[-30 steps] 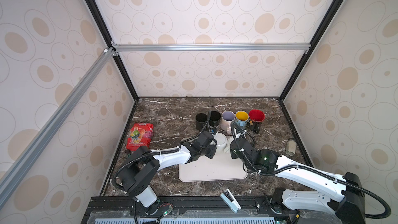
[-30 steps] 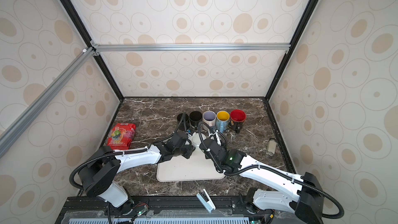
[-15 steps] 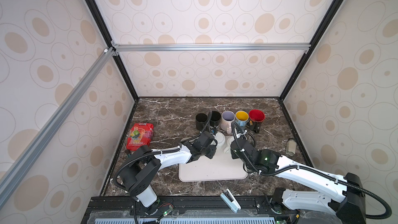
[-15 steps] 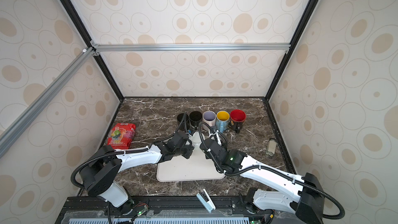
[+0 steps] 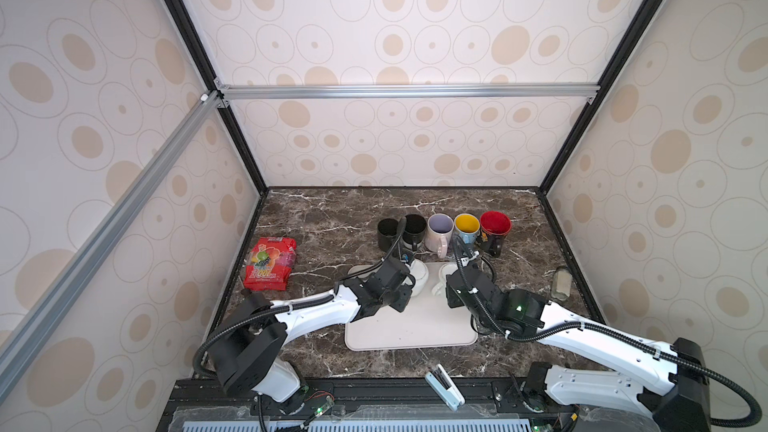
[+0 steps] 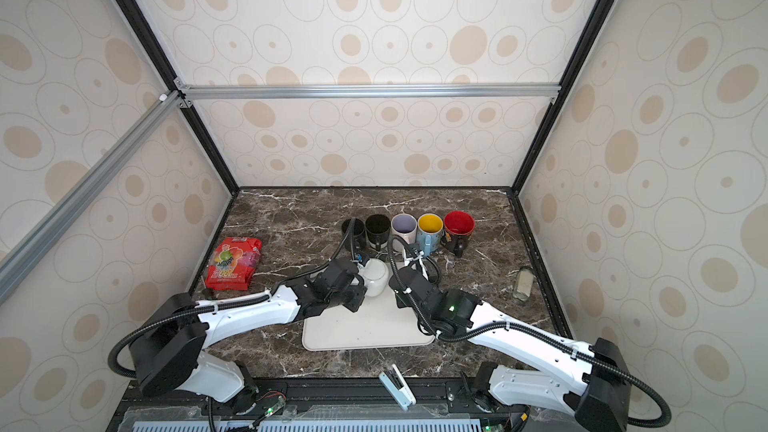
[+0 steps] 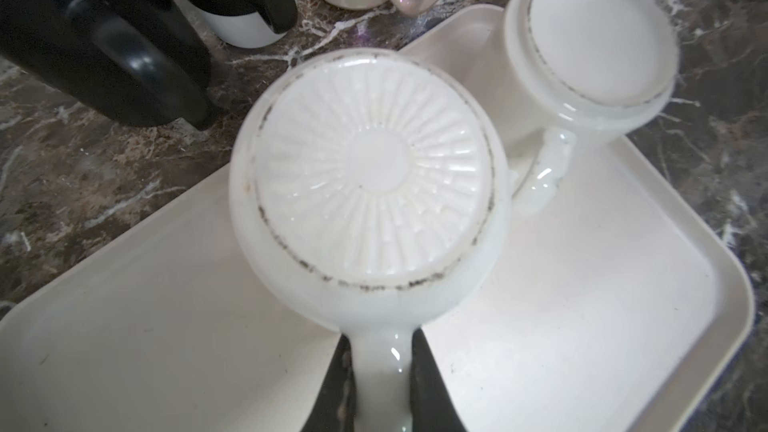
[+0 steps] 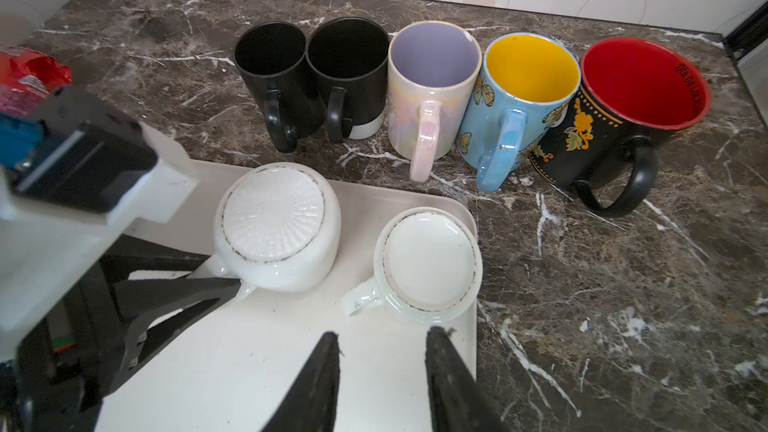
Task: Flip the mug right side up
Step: 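Grasp the white mug with the left gripper and lift it off the tray, then raise the white mug with the left gripper while the right gripper reaches toward it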
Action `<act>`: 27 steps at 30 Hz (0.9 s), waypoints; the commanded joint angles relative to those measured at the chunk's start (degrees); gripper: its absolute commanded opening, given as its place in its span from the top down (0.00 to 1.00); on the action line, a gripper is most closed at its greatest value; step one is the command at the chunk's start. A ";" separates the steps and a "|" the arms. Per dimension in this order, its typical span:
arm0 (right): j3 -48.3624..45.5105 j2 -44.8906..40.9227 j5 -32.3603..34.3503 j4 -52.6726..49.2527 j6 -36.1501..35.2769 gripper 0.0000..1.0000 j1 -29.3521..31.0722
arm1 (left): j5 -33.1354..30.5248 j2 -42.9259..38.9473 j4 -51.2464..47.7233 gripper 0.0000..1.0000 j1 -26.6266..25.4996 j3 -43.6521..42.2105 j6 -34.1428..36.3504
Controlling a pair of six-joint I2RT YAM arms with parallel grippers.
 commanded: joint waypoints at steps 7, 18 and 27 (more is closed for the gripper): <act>-5.83 -7.60 -5.70 7.29 -0.10 0.64 0.14 | 2.98 -20.54 5.87 1.00 0.58 -2.75 -6.14; -22.32 -15.84 -31.76 41.16 6.47 0.62 -6.53 | 18.71 -36.88 33.49 1.00 7.83 -9.73 -23.68; -28.90 -14.22 -45.76 72.23 10.10 0.47 -6.88 | 28.50 -32.95 56.95 1.00 11.60 -15.22 -39.84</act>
